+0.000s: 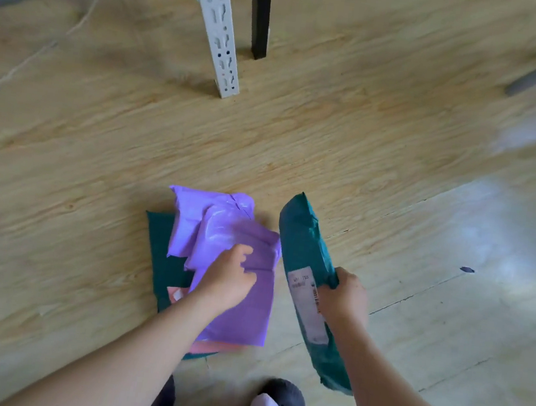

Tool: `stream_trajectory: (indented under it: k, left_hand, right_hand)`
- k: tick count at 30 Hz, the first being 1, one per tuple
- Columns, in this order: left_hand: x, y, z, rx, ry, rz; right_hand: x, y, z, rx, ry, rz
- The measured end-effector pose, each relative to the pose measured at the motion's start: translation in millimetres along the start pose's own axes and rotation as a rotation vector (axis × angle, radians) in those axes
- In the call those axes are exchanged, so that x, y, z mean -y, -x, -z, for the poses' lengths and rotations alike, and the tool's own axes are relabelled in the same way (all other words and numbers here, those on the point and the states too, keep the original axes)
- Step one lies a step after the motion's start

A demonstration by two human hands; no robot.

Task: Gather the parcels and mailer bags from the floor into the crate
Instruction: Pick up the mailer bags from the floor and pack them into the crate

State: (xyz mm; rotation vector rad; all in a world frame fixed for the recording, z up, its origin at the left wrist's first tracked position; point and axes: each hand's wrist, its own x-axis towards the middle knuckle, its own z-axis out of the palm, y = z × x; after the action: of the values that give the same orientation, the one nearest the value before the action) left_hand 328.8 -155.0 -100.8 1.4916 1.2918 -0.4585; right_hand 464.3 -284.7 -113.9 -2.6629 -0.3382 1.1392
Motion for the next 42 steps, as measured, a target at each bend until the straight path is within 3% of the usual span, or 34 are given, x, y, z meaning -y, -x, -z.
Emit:
stream_trajectory:
  k: [13, 21, 32, 42]
  left_hand:
    - [-71.6, 201.3, 115.0, -0.139, 0.129, -0.051]
    - [-53.5, 325.1, 196.1, -0.352, 0.169, -0.037]
    - [53.6, 427.2, 274.8, -0.534, 0.195, 0.051]
    - [200.2, 482.9, 344.1, -0.649, 0.237, 0.173]
  right_hand:
    - [129.8, 164.1, 156.5, 0.119, -0.217, 0.064]
    - [209.8, 274.5, 184.2, 0.277, -0.153, 0.339]
    - [299.4, 386.2, 122.1, 0.337, 0.209, 0.684]
    - [371.1, 516.8, -6.1, 0.351, 0.374, 0.837]
